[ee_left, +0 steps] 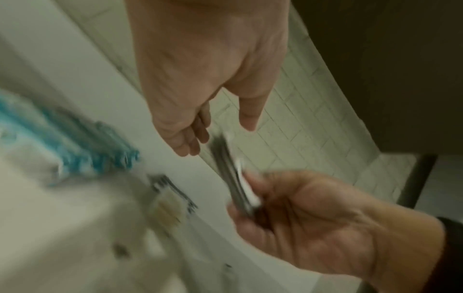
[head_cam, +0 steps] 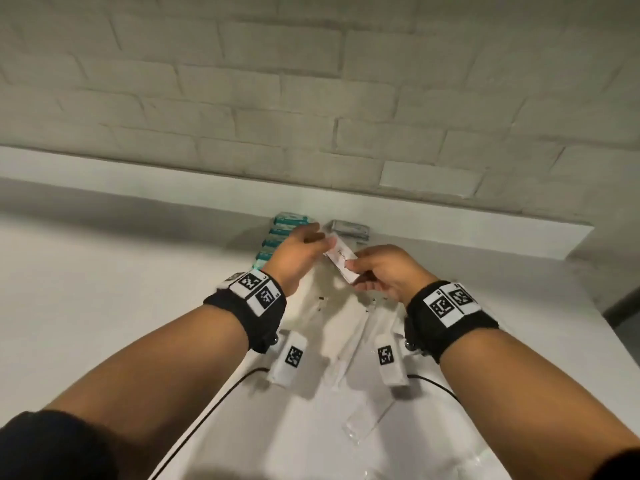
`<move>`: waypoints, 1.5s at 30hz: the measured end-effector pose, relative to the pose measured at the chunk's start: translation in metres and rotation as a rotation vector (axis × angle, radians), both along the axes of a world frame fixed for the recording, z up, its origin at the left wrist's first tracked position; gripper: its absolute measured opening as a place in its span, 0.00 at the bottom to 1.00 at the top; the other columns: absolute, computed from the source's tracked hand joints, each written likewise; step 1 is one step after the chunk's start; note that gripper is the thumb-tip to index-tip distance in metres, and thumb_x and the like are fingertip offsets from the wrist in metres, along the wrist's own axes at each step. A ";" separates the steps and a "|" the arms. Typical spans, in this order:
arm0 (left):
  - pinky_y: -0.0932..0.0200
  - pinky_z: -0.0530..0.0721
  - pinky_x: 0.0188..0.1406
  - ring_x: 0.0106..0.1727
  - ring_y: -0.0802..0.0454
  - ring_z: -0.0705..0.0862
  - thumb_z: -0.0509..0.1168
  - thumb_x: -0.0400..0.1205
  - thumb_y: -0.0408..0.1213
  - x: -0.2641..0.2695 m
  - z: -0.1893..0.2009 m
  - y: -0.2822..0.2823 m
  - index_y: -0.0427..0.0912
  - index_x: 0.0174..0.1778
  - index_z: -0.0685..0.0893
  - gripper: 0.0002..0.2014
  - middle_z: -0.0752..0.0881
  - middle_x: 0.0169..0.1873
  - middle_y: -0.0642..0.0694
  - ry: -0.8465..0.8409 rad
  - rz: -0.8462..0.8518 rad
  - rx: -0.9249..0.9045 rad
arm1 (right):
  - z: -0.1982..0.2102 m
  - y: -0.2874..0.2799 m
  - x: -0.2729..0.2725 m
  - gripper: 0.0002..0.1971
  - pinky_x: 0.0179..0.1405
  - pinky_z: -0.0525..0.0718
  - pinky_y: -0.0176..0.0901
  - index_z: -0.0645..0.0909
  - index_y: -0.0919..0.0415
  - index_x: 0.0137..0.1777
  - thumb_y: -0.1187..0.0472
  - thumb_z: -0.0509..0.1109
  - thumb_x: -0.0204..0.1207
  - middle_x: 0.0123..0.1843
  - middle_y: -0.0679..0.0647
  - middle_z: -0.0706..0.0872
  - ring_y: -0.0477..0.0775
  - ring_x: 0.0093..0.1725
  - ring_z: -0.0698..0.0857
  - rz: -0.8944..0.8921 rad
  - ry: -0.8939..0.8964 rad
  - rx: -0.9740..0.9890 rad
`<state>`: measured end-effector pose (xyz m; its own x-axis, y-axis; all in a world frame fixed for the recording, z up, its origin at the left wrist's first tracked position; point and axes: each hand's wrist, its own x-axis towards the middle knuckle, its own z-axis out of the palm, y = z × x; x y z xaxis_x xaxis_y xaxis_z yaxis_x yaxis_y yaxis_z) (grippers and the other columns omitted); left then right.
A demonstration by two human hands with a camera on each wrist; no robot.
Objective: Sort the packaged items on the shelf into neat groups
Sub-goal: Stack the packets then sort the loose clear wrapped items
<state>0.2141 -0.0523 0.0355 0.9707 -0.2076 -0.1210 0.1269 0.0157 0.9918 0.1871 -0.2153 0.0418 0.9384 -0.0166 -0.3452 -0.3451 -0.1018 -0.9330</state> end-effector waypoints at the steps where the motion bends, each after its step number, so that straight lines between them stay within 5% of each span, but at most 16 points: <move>1: 0.61 0.77 0.53 0.59 0.52 0.81 0.70 0.79 0.38 0.008 0.001 0.006 0.42 0.73 0.73 0.26 0.81 0.64 0.45 -0.070 -0.015 0.174 | -0.005 -0.003 0.008 0.03 0.33 0.87 0.43 0.83 0.68 0.45 0.73 0.73 0.73 0.36 0.61 0.86 0.54 0.29 0.85 -0.004 0.011 -0.083; 6: 0.58 0.75 0.64 0.65 0.47 0.79 0.71 0.77 0.40 0.040 0.000 0.010 0.46 0.72 0.77 0.25 0.79 0.67 0.45 -0.404 -0.378 1.035 | -0.032 0.004 0.045 0.02 0.31 0.86 0.44 0.84 0.66 0.40 0.71 0.75 0.70 0.29 0.59 0.84 0.53 0.22 0.84 0.141 0.058 -0.491; 8: 0.54 0.78 0.64 0.64 0.45 0.81 0.71 0.76 0.42 0.047 -0.008 0.006 0.46 0.69 0.80 0.24 0.81 0.66 0.45 -0.462 -0.531 1.194 | -0.044 0.012 0.055 0.05 0.25 0.83 0.39 0.85 0.68 0.46 0.70 0.75 0.71 0.33 0.59 0.84 0.52 0.22 0.81 0.203 0.119 -0.558; 11: 0.57 0.79 0.43 0.51 0.42 0.86 0.71 0.75 0.38 0.047 -0.016 -0.006 0.42 0.51 0.85 0.10 0.87 0.51 0.43 -0.504 -0.724 1.341 | -0.049 0.019 0.062 0.10 0.23 0.79 0.41 0.84 0.72 0.51 0.72 0.70 0.70 0.35 0.62 0.84 0.56 0.23 0.77 0.233 0.180 -0.607; 15: 0.57 0.78 0.40 0.44 0.41 0.85 0.70 0.73 0.43 0.047 -0.030 -0.014 0.45 0.38 0.78 0.08 0.87 0.44 0.41 -0.514 -0.750 1.419 | -0.052 0.021 0.065 0.06 0.20 0.73 0.38 0.82 0.71 0.43 0.72 0.64 0.71 0.28 0.62 0.80 0.55 0.19 0.74 0.306 0.184 -0.741; 17: 0.57 0.80 0.41 0.43 0.40 0.85 0.69 0.73 0.48 0.049 -0.035 -0.015 0.41 0.41 0.82 0.12 0.87 0.45 0.39 -0.544 -0.735 1.450 | -0.050 0.019 0.061 0.06 0.23 0.76 0.37 0.83 0.67 0.43 0.67 0.64 0.73 0.30 0.58 0.83 0.57 0.23 0.80 0.371 0.100 -0.908; 21: 0.59 0.79 0.39 0.44 0.42 0.85 0.71 0.71 0.51 0.052 -0.040 -0.014 0.44 0.51 0.86 0.18 0.85 0.48 0.42 -0.563 -0.692 1.434 | -0.051 0.014 0.054 0.21 0.45 0.84 0.43 0.84 0.59 0.60 0.58 0.77 0.66 0.53 0.56 0.88 0.58 0.49 0.87 0.492 -0.050 -1.000; 23: 0.58 0.81 0.39 0.42 0.43 0.85 0.71 0.70 0.51 0.052 -0.040 -0.015 0.44 0.48 0.86 0.17 0.86 0.46 0.42 -0.557 -0.697 1.439 | -0.053 0.016 0.051 0.27 0.47 0.85 0.44 0.82 0.59 0.65 0.59 0.79 0.63 0.58 0.58 0.85 0.59 0.51 0.87 0.510 -0.068 -1.098; 26: 0.55 0.84 0.41 0.41 0.42 0.85 0.69 0.71 0.50 0.050 -0.039 -0.017 0.42 0.47 0.85 0.16 0.86 0.45 0.41 -0.555 -0.700 1.491 | -0.054 0.019 0.045 0.23 0.47 0.83 0.46 0.76 0.65 0.67 0.63 0.71 0.71 0.61 0.61 0.80 0.63 0.55 0.85 0.502 -0.117 -1.219; 35: 0.57 0.82 0.40 0.42 0.42 0.85 0.71 0.71 0.51 0.053 -0.043 -0.011 0.40 0.47 0.86 0.18 0.86 0.44 0.40 -0.576 -0.716 1.455 | -0.045 0.019 0.037 0.22 0.44 0.82 0.45 0.74 0.68 0.66 0.66 0.68 0.71 0.60 0.60 0.80 0.62 0.55 0.85 0.525 -0.102 -1.242; 38: 0.53 0.85 0.50 0.50 0.45 0.84 0.72 0.69 0.57 0.057 -0.039 0.000 0.44 0.58 0.83 0.27 0.84 0.51 0.45 -0.519 -0.645 1.381 | -0.039 0.005 0.039 0.23 0.34 0.81 0.40 0.77 0.65 0.63 0.68 0.69 0.65 0.58 0.57 0.78 0.58 0.49 0.84 0.486 -0.006 -1.166; 41: 0.52 0.81 0.58 0.58 0.47 0.82 0.63 0.78 0.58 0.067 -0.023 0.012 0.45 0.68 0.77 0.28 0.81 0.63 0.46 -0.491 -0.442 1.282 | -0.031 -0.014 0.054 0.13 0.34 0.81 0.39 0.79 0.67 0.57 0.66 0.63 0.74 0.55 0.59 0.82 0.56 0.47 0.83 0.324 0.014 -1.079; 43: 0.55 0.77 0.57 0.61 0.46 0.81 0.55 0.82 0.60 0.075 -0.010 0.004 0.43 0.70 0.76 0.28 0.80 0.68 0.44 -0.329 -0.312 1.123 | -0.029 -0.021 0.069 0.09 0.30 0.74 0.36 0.79 0.66 0.49 0.64 0.58 0.79 0.47 0.58 0.81 0.55 0.42 0.79 0.176 0.001 -0.926; 45: 0.53 0.75 0.66 0.68 0.41 0.78 0.47 0.84 0.63 0.085 -0.008 -0.011 0.39 0.72 0.75 0.34 0.77 0.72 0.40 -0.055 -0.220 0.904 | -0.031 -0.019 0.078 0.10 0.39 0.75 0.41 0.76 0.60 0.39 0.63 0.57 0.81 0.41 0.56 0.79 0.54 0.40 0.77 -0.026 0.042 -0.582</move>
<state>0.2988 -0.0635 0.0273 0.9298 -0.2373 -0.2815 -0.0124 -0.7844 0.6201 0.2653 -0.2340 0.0107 0.9208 -0.2378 -0.3091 -0.3898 -0.5845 -0.7116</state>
